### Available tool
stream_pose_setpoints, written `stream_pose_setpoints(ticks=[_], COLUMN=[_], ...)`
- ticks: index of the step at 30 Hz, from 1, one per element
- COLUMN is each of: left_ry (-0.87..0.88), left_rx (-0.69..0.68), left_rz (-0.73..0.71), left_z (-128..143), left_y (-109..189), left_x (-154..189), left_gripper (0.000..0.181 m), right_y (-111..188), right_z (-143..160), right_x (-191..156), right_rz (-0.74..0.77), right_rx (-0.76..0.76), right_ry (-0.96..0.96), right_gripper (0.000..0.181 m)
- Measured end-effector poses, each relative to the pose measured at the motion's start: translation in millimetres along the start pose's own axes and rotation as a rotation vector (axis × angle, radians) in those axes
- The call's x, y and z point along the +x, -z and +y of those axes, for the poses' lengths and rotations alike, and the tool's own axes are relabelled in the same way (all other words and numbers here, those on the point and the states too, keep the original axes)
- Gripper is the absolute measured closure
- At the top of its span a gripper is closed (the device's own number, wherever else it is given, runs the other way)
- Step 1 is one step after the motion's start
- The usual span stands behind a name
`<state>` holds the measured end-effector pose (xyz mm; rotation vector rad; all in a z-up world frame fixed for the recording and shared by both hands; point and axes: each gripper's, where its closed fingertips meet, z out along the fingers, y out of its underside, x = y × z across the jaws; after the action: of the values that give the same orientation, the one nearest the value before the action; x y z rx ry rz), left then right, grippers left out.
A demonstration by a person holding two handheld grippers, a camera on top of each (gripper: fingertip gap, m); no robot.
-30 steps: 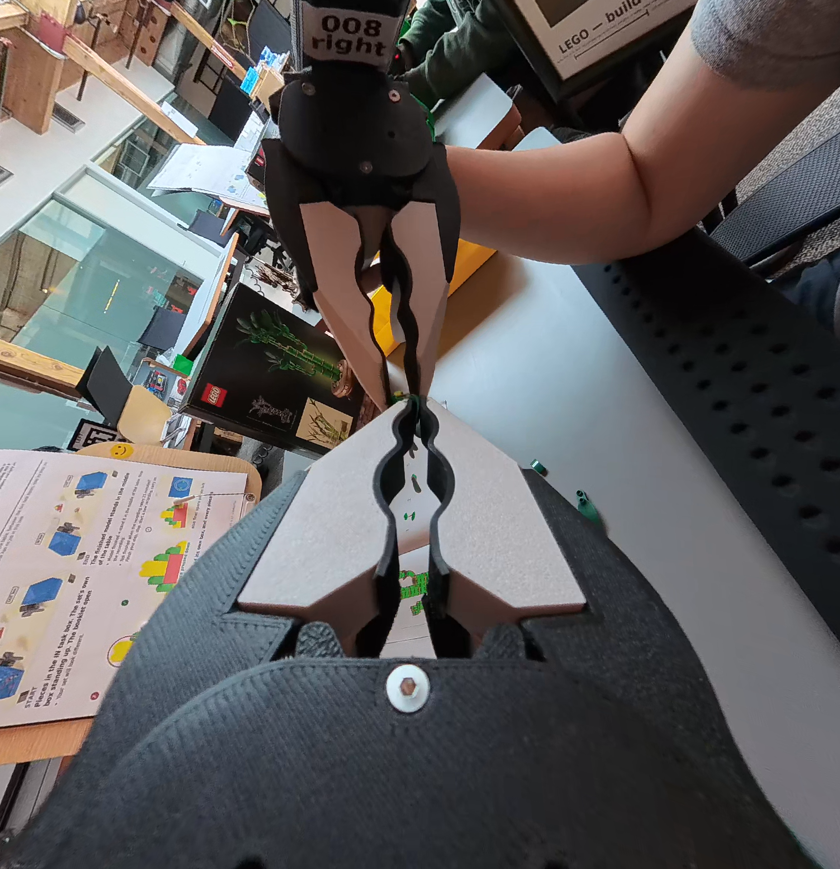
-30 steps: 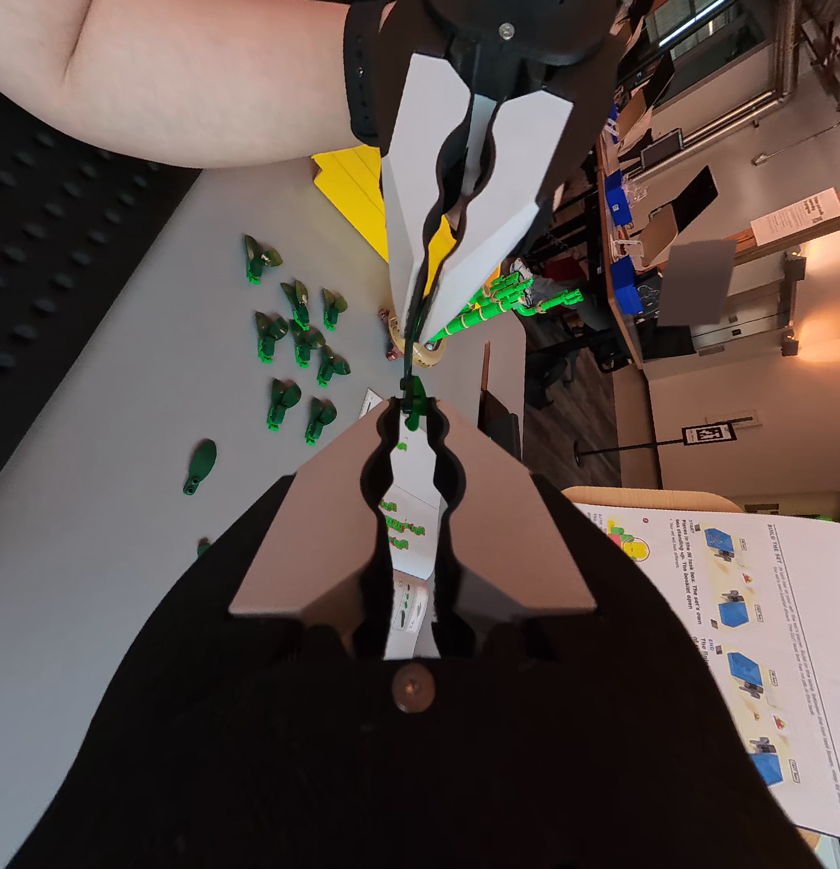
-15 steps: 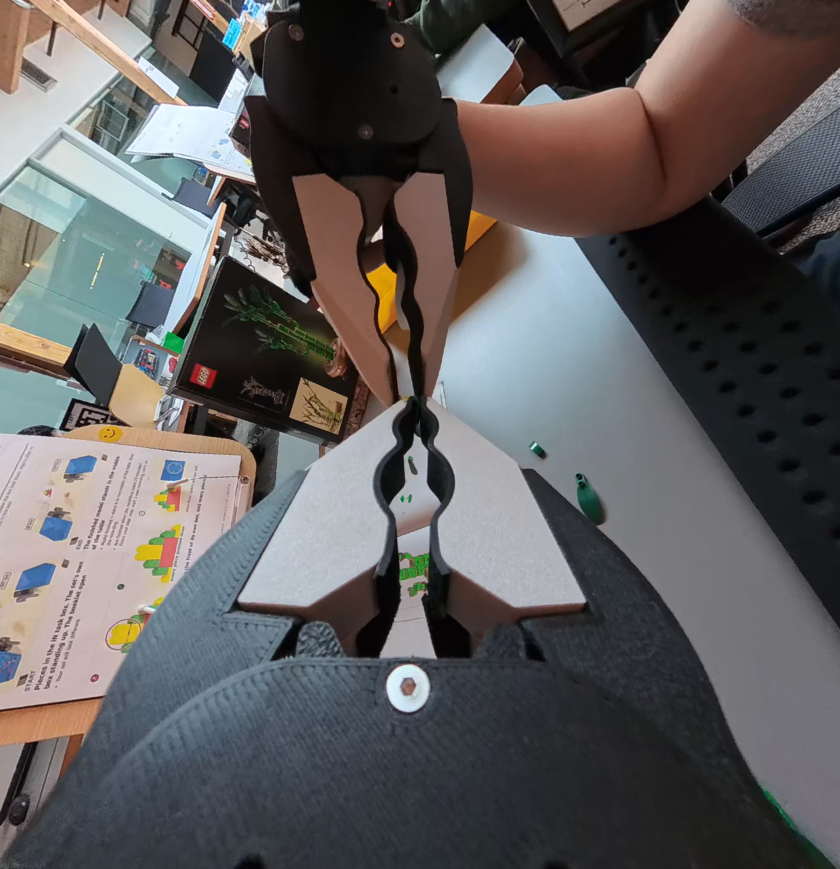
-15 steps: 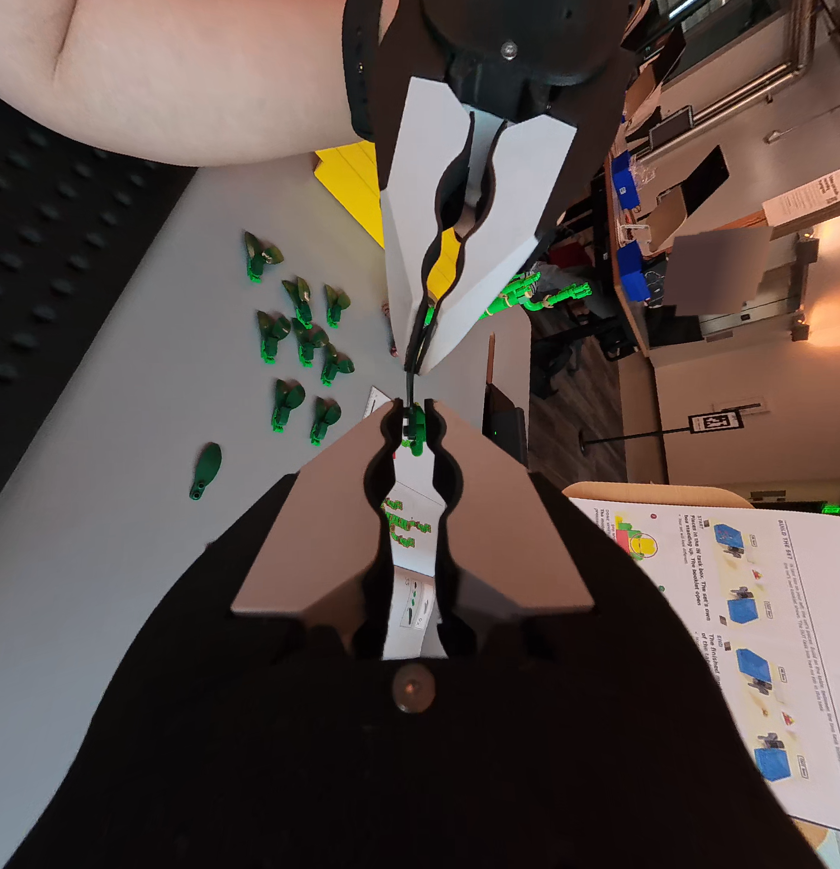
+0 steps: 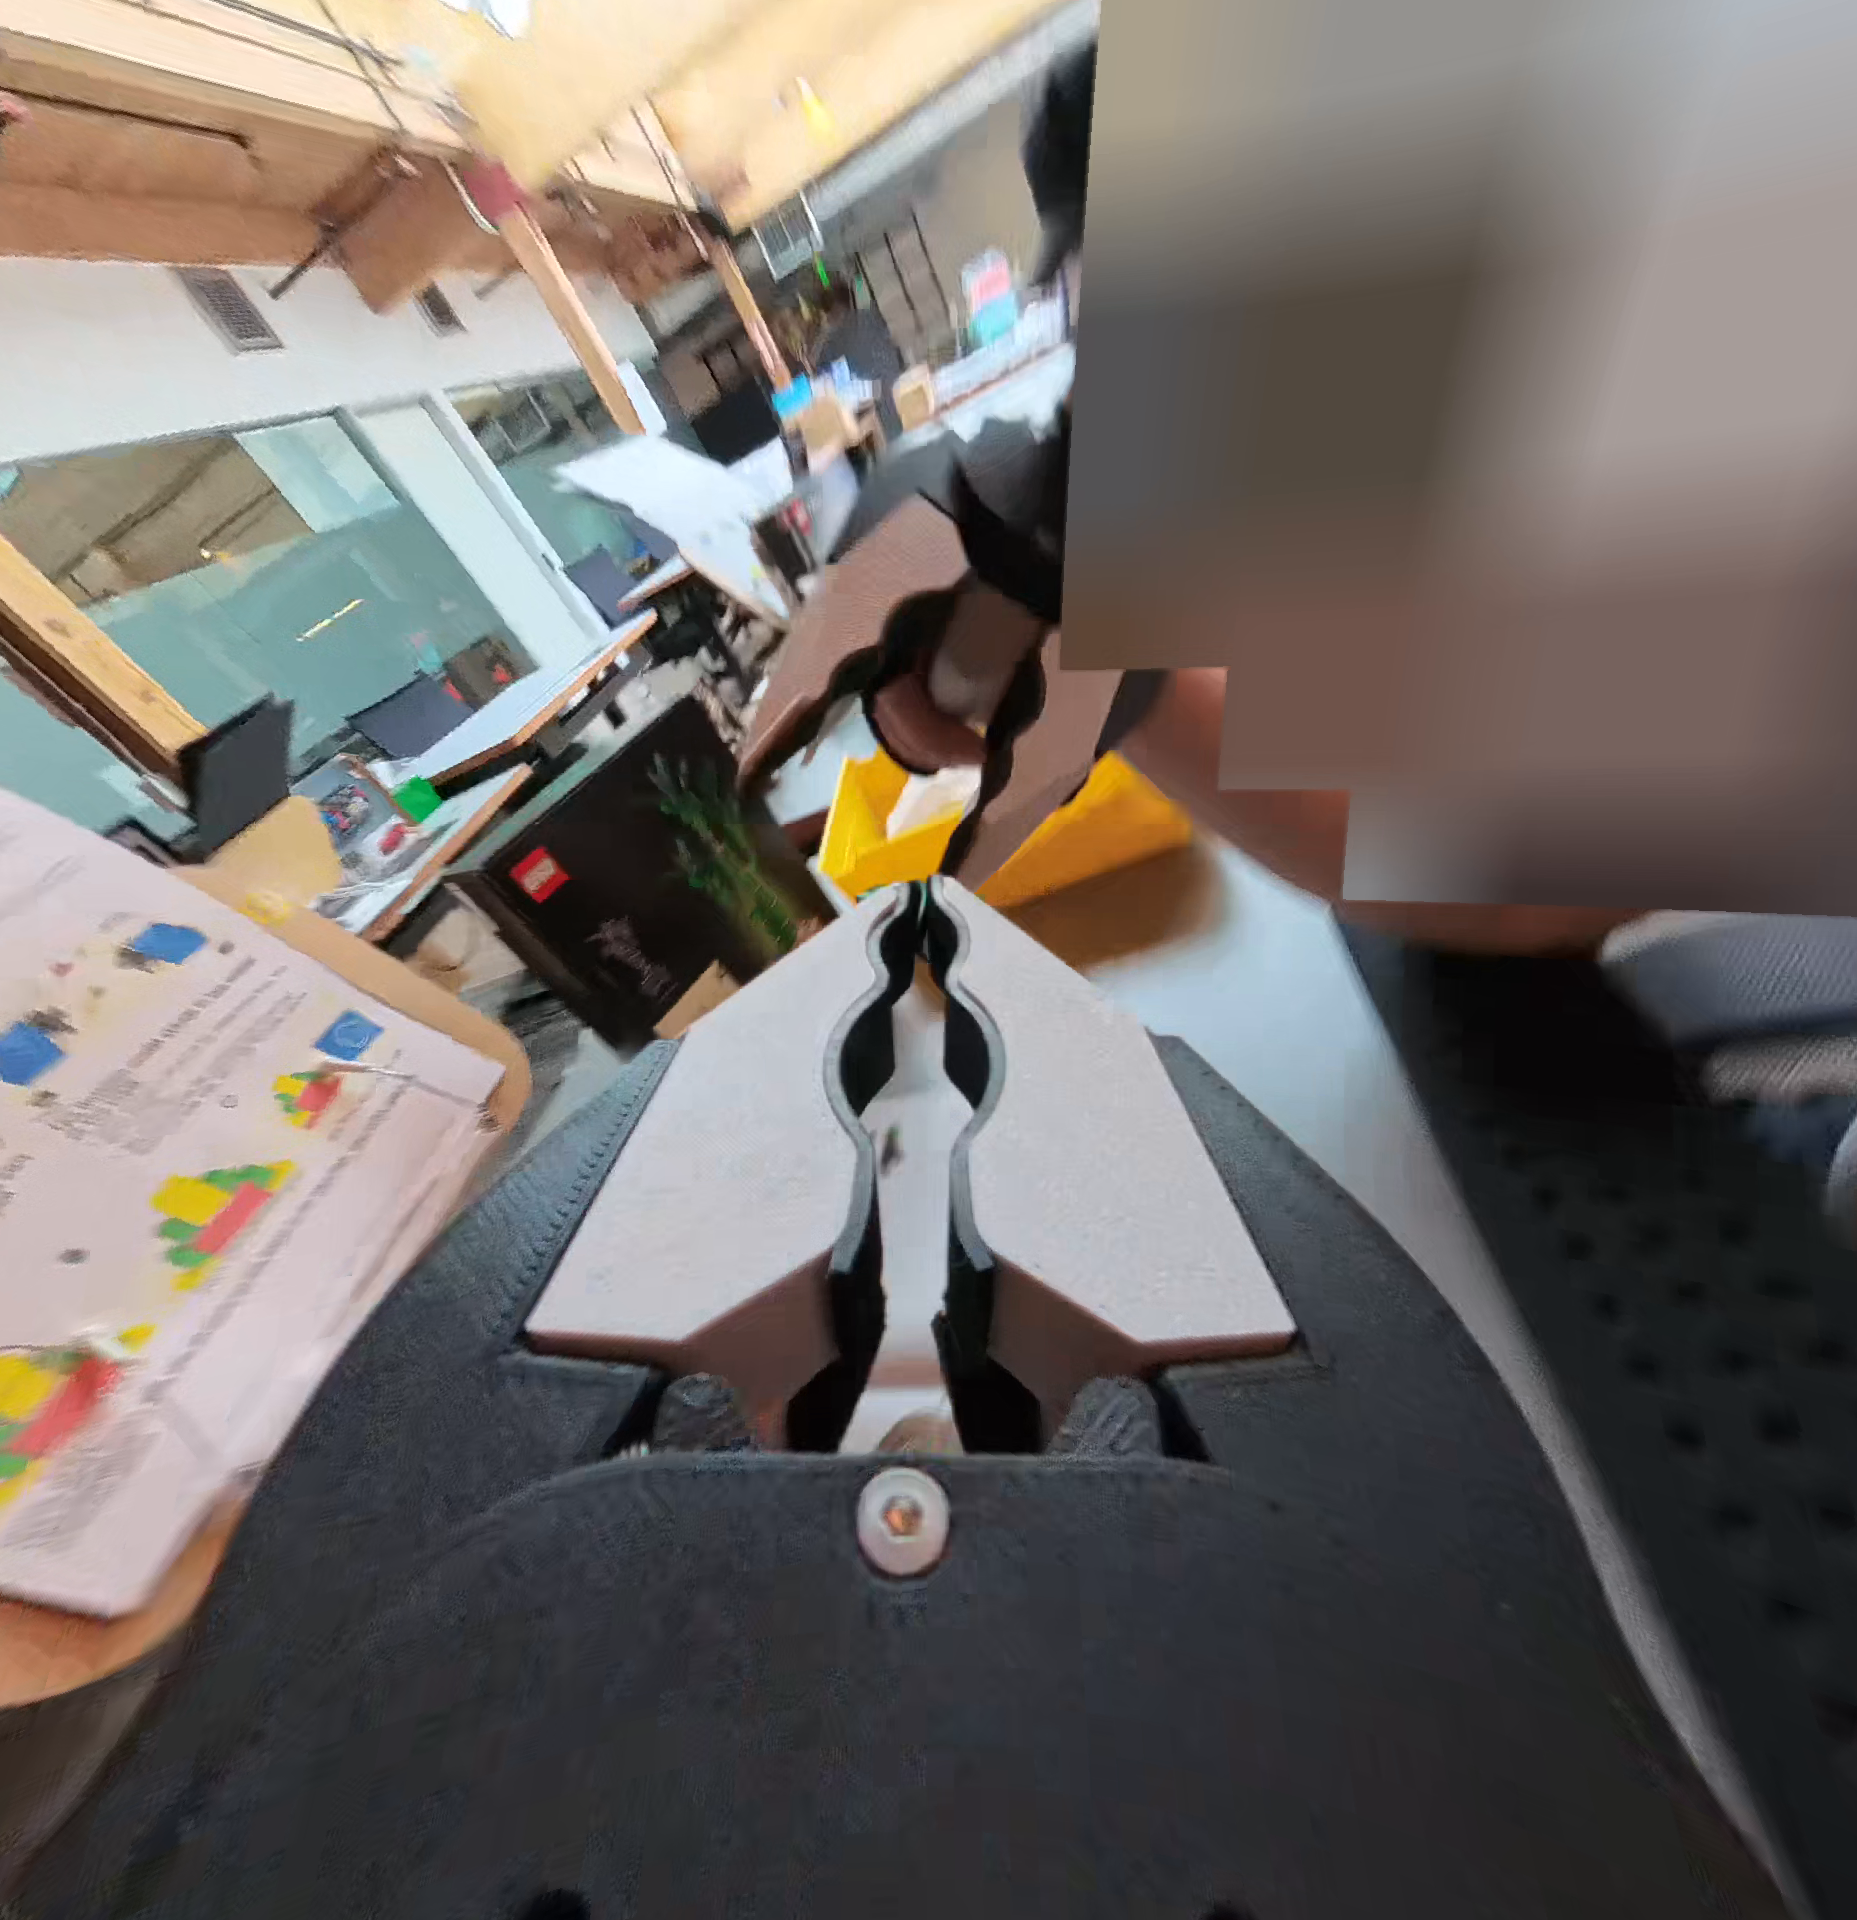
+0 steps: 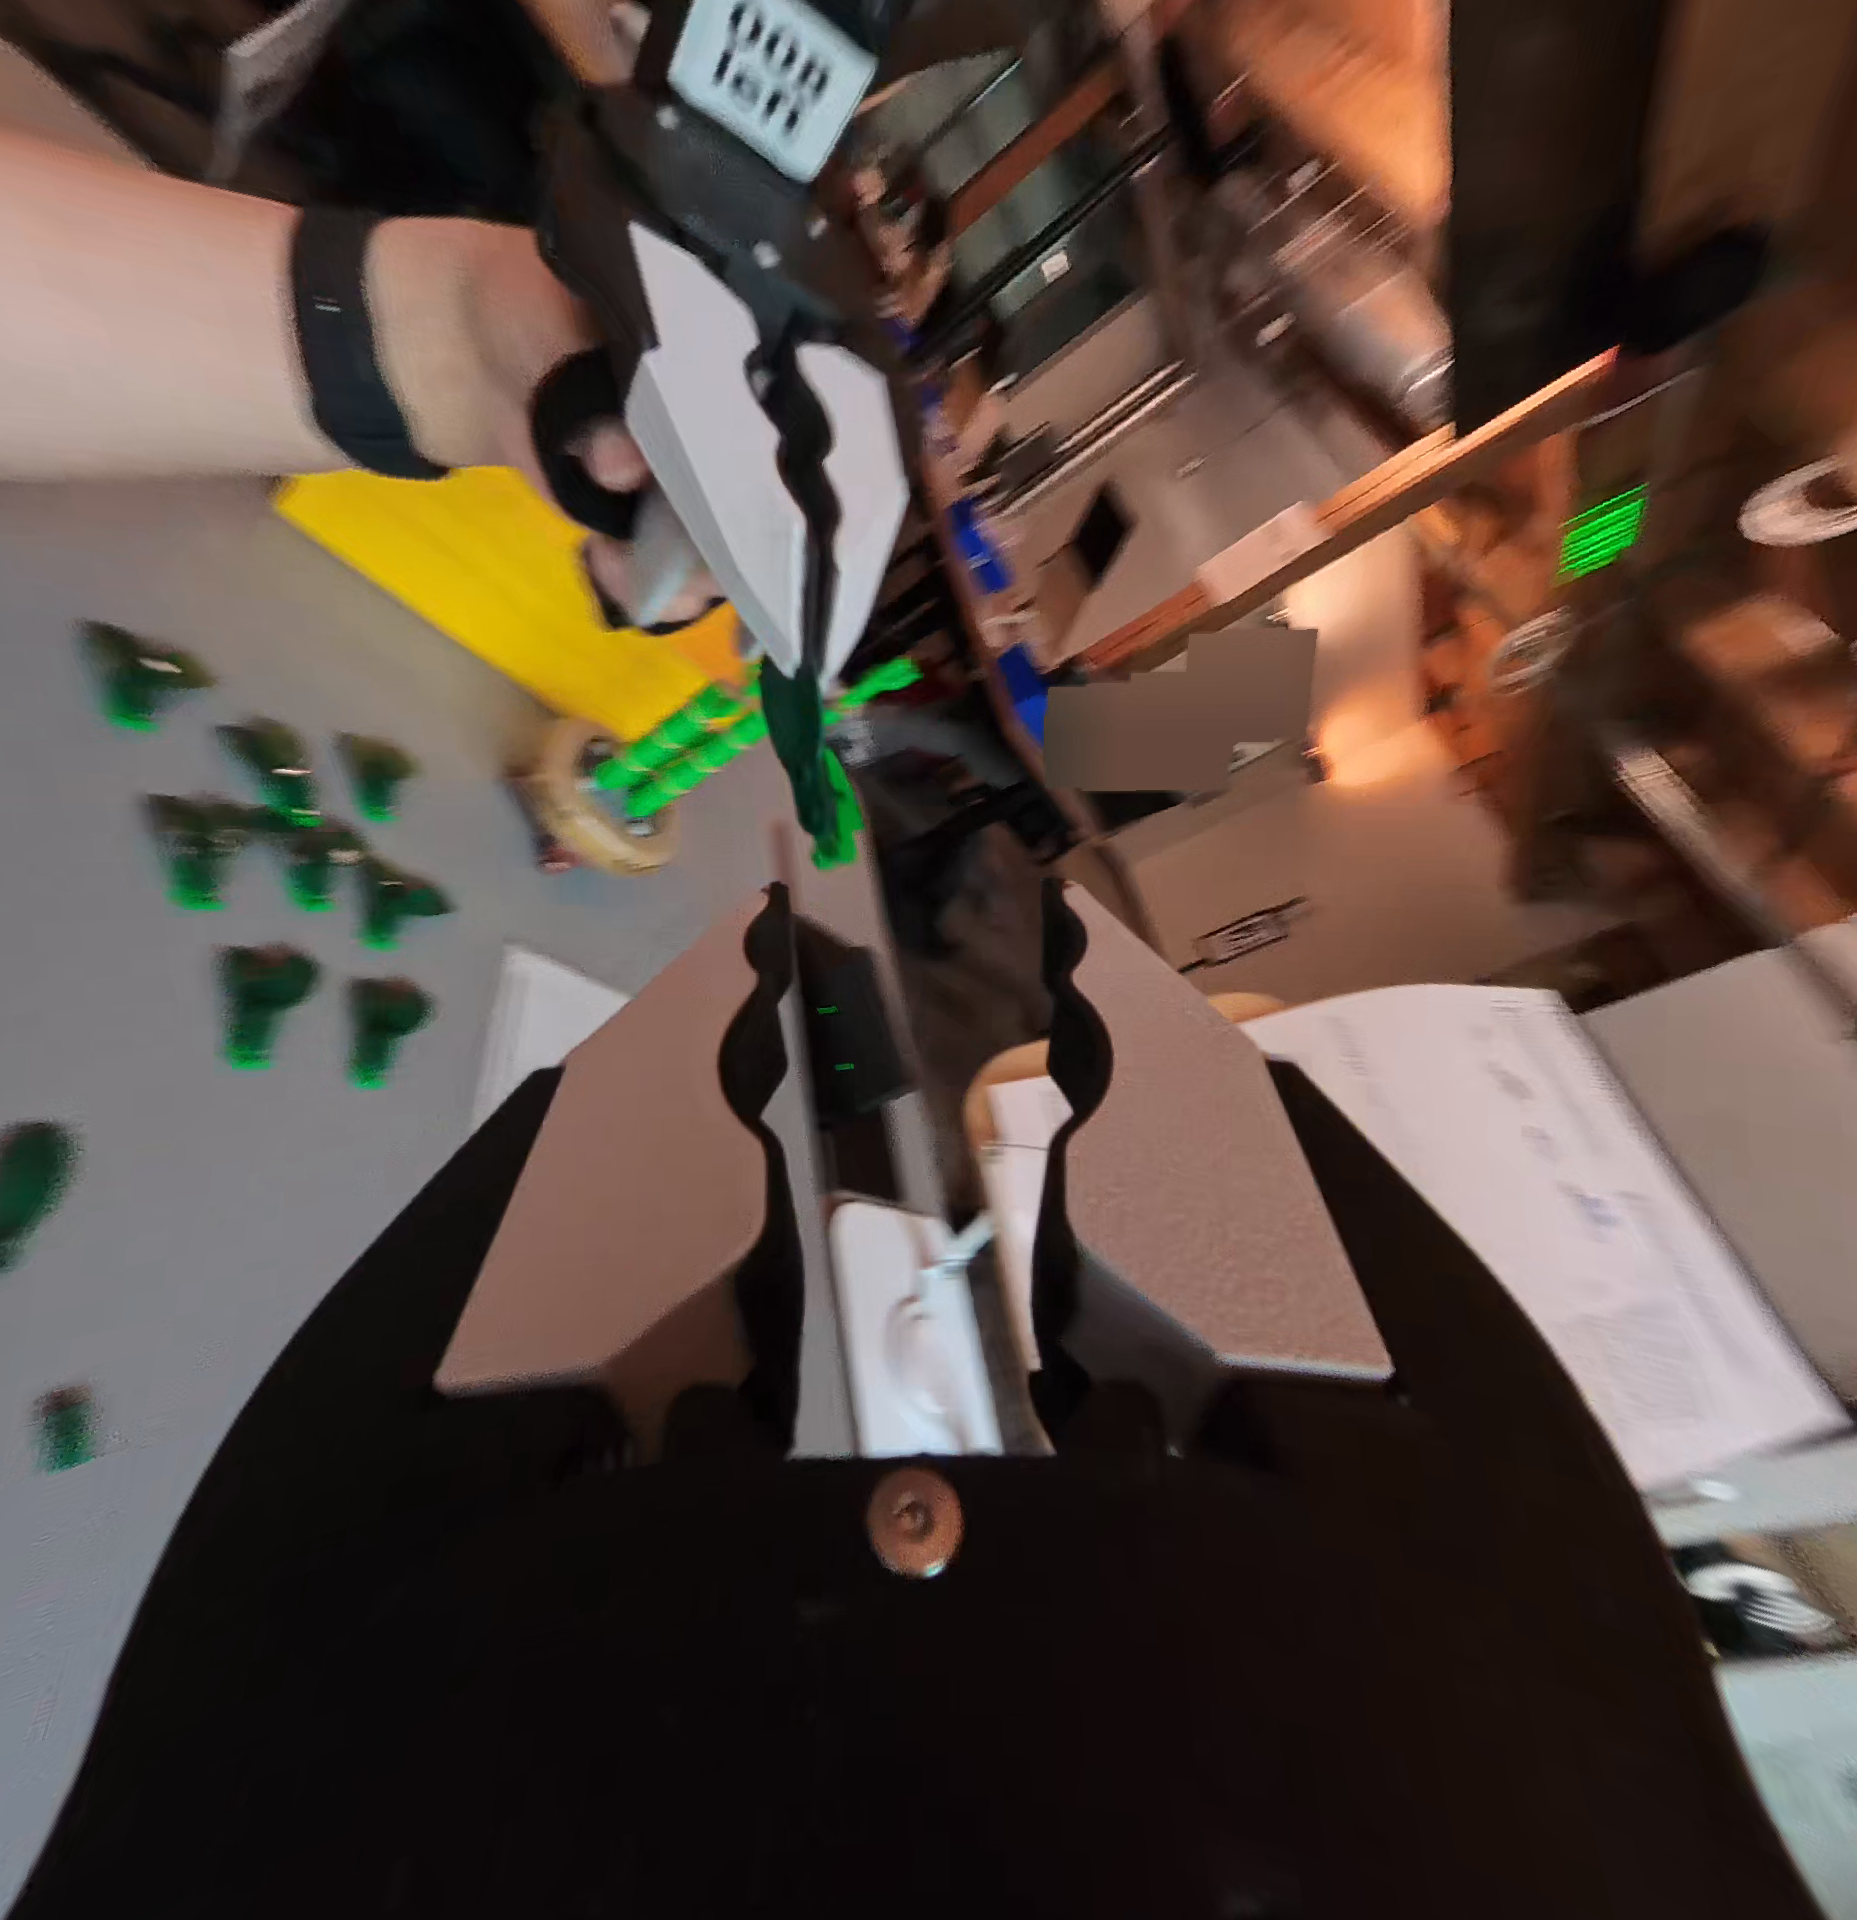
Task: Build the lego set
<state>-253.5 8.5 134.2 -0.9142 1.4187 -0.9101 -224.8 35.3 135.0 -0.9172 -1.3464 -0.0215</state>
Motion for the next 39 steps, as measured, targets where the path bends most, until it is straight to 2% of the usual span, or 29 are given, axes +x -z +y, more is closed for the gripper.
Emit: stream_pose_setpoints(ticks=[2,4,9,11,14,16,21,26,32,36,39], left_ry=[0.216,0.442,0.948,1.062,1.134,1.169,1.174,1.215,1.243,1.256,1.25], left_rx=[0.078,0.1,0.17,0.19,0.155,0.18,0.198,0.256,0.263,0.258,0.298], left_rz=[-0.048,-0.077,0.015,0.018,-0.036,-0.038,-0.051,-0.016,0.008,0.024,0.049], left_z=[3,21,72,93,124,129,129,121,119,119,112], left_y=[-5,-13,-40,-50,-60,-61,-57,-53,-53,-54,-52], left_x=[-24,-46,-65,-70,-74,-76,-80,-82,-80,-79,-80], left_gripper=[0.181,0.181,0.181,0.181,0.181,0.181,0.181,0.181,0.181,0.181,0.178], right_y=[10,12,2,-5,-13,-16,-21,-21,-21,-25,-26], right_z=[17,41,86,104,122,130,135,127,132,129,130], right_x=[16,19,-1,-17,-34,-41,-45,-34,-23,-29,-28], right_rz=[0.083,0.077,-0.054,-0.134,-0.202,-0.236,-0.25,-0.198,-0.124,-0.15,-0.172], right_rx=[-0.008,-0.064,-0.132,-0.177,-0.201,-0.214,-0.196,-0.122,-0.122,-0.111,-0.112], right_ry=[0.045,0.006,-0.119,-0.165,-0.221,-0.265,-0.321,-0.35,-0.32,-0.32,-0.409], right_gripper=[0.137,0.137,0.137,0.137,0.138,0.14,0.147,0.155,0.156,0.175,0.175])
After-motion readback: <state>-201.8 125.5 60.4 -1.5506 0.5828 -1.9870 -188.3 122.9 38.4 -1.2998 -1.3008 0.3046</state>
